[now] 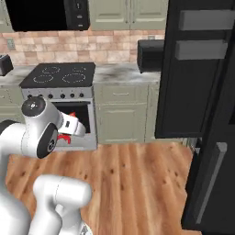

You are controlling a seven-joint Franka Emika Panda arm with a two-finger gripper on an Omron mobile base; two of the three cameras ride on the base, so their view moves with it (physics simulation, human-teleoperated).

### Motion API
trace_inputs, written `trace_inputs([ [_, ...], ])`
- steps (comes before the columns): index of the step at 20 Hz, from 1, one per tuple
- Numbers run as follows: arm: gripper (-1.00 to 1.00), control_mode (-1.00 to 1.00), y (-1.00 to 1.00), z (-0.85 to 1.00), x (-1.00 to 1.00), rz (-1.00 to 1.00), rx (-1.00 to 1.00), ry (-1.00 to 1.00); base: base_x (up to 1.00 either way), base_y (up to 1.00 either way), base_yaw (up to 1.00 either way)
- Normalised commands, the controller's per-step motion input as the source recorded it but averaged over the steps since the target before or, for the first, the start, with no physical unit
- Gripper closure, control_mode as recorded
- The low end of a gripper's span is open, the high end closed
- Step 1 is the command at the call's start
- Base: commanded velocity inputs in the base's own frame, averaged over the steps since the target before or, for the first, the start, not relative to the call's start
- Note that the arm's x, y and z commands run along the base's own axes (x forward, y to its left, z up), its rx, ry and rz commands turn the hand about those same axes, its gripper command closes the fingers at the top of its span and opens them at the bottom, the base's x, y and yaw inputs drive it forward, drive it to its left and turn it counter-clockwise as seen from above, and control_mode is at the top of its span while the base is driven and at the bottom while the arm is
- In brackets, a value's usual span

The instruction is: Take the cheese, fish, and sweet potato from the fridge and place them on the plate on the dining counter to create an appetizer plate.

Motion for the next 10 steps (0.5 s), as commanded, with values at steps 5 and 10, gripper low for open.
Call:
trace_inputs([
  [5, 1.0, 1.0, 0.0, 0.0, 0.0, 0.0, 0.0, 0.0, -0.63, -0.11, 0.6],
  [10, 1.0, 1.0, 0.0, 0.0, 0.0, 0.0, 0.0, 0.0, -0.55, -0.01, 0.57],
])
